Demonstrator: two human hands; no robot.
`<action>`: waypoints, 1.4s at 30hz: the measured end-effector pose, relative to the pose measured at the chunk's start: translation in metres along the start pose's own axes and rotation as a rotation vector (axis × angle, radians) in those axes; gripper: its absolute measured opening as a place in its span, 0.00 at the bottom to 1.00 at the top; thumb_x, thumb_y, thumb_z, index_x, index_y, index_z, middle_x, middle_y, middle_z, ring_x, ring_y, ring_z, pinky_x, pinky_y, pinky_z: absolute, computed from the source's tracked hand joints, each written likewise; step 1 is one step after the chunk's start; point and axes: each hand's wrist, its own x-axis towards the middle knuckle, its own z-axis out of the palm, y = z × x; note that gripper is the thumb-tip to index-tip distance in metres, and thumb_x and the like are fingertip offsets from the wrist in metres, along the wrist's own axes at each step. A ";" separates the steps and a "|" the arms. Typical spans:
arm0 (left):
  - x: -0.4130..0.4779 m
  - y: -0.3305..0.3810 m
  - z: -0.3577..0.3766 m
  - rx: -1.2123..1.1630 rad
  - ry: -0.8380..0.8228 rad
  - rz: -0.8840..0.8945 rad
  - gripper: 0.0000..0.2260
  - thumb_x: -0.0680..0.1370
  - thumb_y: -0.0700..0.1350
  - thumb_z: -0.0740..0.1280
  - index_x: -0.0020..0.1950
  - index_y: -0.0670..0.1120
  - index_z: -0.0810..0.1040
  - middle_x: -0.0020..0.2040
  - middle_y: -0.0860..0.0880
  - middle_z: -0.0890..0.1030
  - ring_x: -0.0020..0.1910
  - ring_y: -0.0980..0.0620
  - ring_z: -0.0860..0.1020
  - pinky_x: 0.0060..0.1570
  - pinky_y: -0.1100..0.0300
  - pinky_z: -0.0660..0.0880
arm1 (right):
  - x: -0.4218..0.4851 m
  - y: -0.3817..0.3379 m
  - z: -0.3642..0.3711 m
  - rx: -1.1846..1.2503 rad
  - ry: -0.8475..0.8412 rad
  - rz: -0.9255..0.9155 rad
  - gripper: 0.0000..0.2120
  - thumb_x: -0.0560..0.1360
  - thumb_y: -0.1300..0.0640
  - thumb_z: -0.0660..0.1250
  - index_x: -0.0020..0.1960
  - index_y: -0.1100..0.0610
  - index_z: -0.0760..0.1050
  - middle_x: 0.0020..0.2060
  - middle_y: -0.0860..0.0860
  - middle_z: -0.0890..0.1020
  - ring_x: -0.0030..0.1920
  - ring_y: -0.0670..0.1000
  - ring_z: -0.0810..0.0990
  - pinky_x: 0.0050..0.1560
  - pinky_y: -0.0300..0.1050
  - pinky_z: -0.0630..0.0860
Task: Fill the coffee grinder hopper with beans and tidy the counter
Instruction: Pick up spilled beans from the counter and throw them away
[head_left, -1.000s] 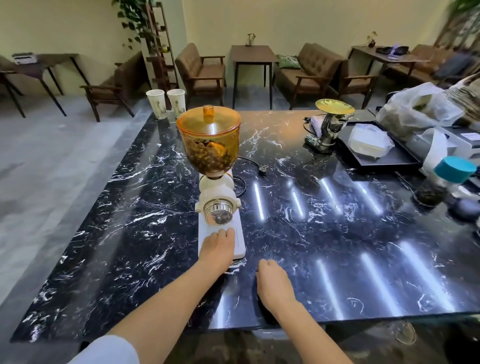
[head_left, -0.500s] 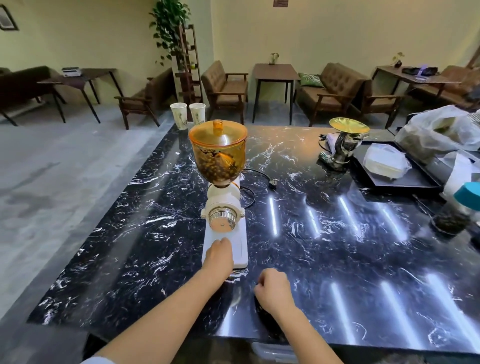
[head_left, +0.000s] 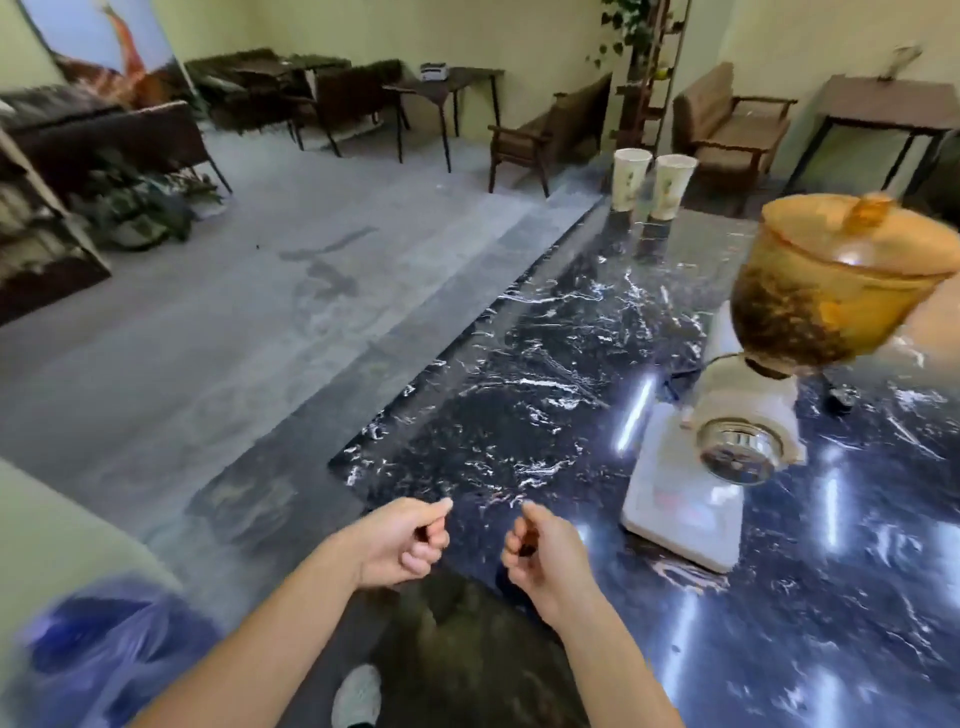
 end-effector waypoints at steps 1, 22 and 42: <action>-0.006 0.003 -0.029 0.110 -0.007 -0.004 0.22 0.83 0.49 0.58 0.29 0.46 0.67 0.27 0.50 0.66 0.20 0.58 0.60 0.18 0.69 0.55 | 0.009 0.009 0.027 -0.145 -0.042 0.006 0.24 0.80 0.52 0.56 0.25 0.54 0.65 0.19 0.48 0.67 0.19 0.47 0.63 0.24 0.40 0.54; 0.221 0.062 -0.440 1.683 -0.123 -0.294 0.17 0.78 0.51 0.63 0.53 0.36 0.78 0.54 0.35 0.81 0.52 0.36 0.79 0.49 0.48 0.77 | 0.359 0.242 0.265 -1.290 0.217 0.357 0.18 0.78 0.50 0.56 0.44 0.64 0.74 0.52 0.64 0.81 0.52 0.62 0.79 0.50 0.50 0.75; 0.401 -0.011 -0.433 1.461 -0.026 0.020 0.19 0.76 0.37 0.63 0.67 0.36 0.68 0.63 0.37 0.74 0.60 0.37 0.73 0.56 0.47 0.74 | 0.507 0.306 0.163 -1.047 0.561 0.280 0.23 0.73 0.66 0.59 0.68 0.64 0.68 0.62 0.63 0.77 0.63 0.62 0.74 0.63 0.50 0.71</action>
